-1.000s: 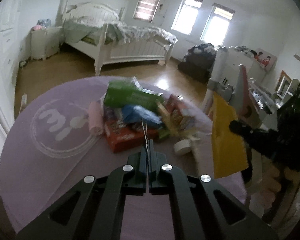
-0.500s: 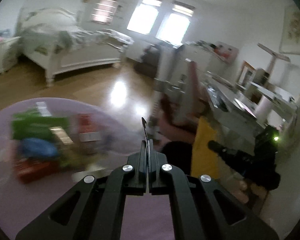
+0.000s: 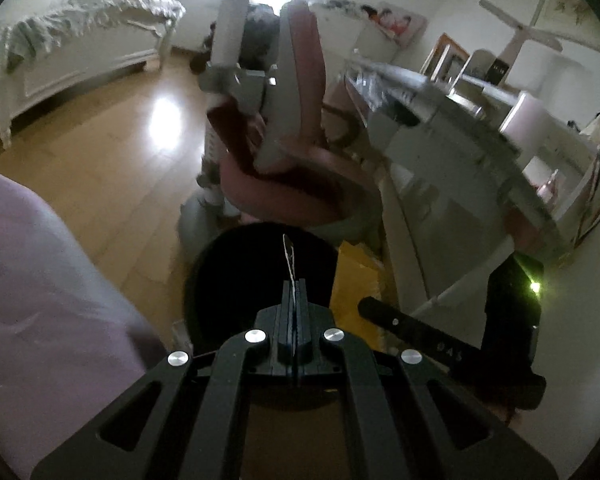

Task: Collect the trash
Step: 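Carry both items to the black bin and open both tools, then move both tools back over the table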

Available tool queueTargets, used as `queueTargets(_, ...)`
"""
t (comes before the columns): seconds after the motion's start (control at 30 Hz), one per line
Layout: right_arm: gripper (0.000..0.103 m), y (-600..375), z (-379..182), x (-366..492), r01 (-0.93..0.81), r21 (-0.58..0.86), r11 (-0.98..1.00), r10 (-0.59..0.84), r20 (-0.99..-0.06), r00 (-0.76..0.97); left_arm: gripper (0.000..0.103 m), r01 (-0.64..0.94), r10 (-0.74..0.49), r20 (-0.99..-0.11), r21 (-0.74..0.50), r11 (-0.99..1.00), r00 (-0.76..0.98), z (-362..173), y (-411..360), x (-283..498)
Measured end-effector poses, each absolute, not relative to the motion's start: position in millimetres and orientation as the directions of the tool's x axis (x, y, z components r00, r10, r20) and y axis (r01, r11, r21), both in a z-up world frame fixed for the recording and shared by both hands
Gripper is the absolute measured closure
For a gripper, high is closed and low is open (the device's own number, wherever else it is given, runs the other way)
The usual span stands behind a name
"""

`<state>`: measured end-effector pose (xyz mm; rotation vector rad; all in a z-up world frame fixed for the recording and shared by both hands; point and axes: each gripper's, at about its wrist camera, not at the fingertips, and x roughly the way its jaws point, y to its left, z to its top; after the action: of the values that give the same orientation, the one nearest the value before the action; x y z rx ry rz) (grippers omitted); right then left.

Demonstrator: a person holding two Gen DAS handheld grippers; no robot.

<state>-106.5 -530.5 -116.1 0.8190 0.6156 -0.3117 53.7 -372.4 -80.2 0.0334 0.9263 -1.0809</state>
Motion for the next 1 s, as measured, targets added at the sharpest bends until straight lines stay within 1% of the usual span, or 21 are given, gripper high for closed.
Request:
queueTargets(0.27, 0.093, -541, -144, -103, 0.509, 0.599, 0.618, -0.002, -0.646, 0.763, 0.101, 0.749, -0.704, -0.703, -0.414, 0.517, 0.097, -109, -400, 60)
queueTargets(0.3, 0.086, -541, -144, -104, 0.513, 0.597, 0.617, -0.003, -0.650, 0.760, 0.100, 0.751, -0.699, -0.708, -0.407, 0.520, 0.100, -109, -402, 59)
queueTargets(0.33, 0.075, -542, -146, -105, 0.520, 0.594, 0.614, -0.007, -0.654, 0.756, 0.098, 0.752, -0.693, -0.713, -0.399, 0.525, 0.106, -109, -401, 59)
queueTargets(0.37, 0.070, -544, -146, -105, 0.522, 0.595, 0.611, -0.008, -0.655, 0.756, 0.098, 0.753, -0.688, -0.718, -0.393, 0.528, 0.108, -110, -402, 59)
queueTargets(0.4, 0.061, -545, -146, -106, 0.523, 0.600, 0.606, -0.009, -0.652, 0.758, 0.098, 0.753, -0.684, -0.721, -0.390, 0.530, 0.108, -110, -403, 59)
queueTargets(0.43, 0.055, -547, -146, -107, 0.525, 0.604, 0.600, -0.015, -0.648, 0.762, 0.098, 0.753, -0.680, -0.725, -0.387, 0.532, 0.108, -110, -402, 58)
queueTargets(0.67, 0.054, -542, -137, -106, 0.514, 0.602, 0.611, -0.021, -0.637, 0.770, 0.097, 0.757, -0.678, -0.726, -0.379, 0.533, 0.114, -100, -395, 58)
queueTargets(0.77, 0.054, -531, -129, -101, 0.487, 0.600, 0.635, -0.003, -0.628, 0.778, 0.097, 0.758, -0.681, -0.716, -0.358, 0.545, 0.151, -86, -380, 56)
queueTargets(0.8, 0.054, -526, -125, -98, 0.475, 0.599, 0.644, 0.006, -0.625, 0.780, 0.092, 0.754, -0.679, -0.713, -0.346, 0.558, 0.175, -79, -371, 56)
queueTargets(0.87, 0.053, -515, -118, -92, 0.450, 0.598, 0.663, 0.027, -0.620, 0.784, 0.060, 0.738, -0.674, -0.702, -0.326, 0.591, 0.231, -68, -352, 56)
queueTargets(0.9, 0.048, -506, -113, -86, 0.428, 0.596, 0.680, 0.044, -0.615, 0.787, 0.030, 0.714, -0.661, -0.689, -0.300, 0.633, 0.297, -58, -334, 57)
queueTargets(0.93, 0.045, -499, -108, -83, 0.412, 0.595, 0.691, 0.055, -0.611, 0.790, 0.015, 0.692, -0.653, -0.668, -0.280, 0.666, 0.358, -50, -318, 57)
queueTargets(0.97, 0.042, -491, -104, -79, 0.391, 0.595, 0.702, 0.070, -0.604, 0.794, 0.015, 0.669, -0.643, -0.641, -0.261, 0.696, 0.419, -41, -299, 57)
queueTargets(1.0, 0.037, -482, -99, -74, 0.369, 0.595, 0.714, 0.086, -0.597, 0.798, 0.015, 0.657, -0.637, -0.623, -0.250, 0.712, 0.453, -34, -281, 57)
